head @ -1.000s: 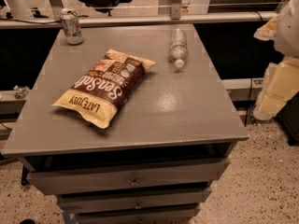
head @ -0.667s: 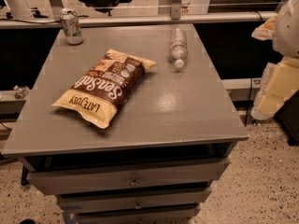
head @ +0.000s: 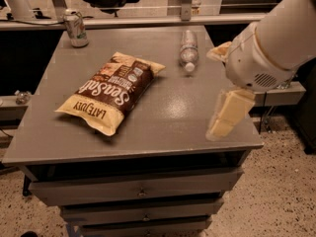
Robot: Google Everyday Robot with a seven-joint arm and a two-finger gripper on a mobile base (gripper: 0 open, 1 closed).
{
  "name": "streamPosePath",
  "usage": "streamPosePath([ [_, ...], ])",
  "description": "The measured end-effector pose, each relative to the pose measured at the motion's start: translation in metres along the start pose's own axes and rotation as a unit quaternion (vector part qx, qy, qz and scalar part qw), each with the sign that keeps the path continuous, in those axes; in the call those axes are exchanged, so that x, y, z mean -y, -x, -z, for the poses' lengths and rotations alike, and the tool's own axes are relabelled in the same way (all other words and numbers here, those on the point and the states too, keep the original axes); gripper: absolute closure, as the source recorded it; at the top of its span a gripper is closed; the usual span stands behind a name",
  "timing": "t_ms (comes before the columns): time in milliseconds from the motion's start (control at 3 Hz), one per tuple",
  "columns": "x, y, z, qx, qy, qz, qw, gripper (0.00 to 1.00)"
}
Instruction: Pick brown chip bag
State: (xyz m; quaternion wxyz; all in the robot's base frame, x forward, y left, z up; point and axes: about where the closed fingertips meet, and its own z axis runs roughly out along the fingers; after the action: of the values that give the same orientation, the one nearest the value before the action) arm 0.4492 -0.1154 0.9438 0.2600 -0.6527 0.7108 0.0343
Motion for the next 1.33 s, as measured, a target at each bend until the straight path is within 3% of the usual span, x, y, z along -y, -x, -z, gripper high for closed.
streamPosePath([
  [333, 0.01, 0.046, -0.039, 0.067, -0.003, 0.031, 0.9973, 0.0],
  [667, 0.027, 0.091, -0.069, 0.12, -0.009, 0.053, 0.9913, 0.0],
  [1333, 0.029, 0.139, -0.125, 0.165, -0.001, 0.078, 0.9832, 0.0],
])
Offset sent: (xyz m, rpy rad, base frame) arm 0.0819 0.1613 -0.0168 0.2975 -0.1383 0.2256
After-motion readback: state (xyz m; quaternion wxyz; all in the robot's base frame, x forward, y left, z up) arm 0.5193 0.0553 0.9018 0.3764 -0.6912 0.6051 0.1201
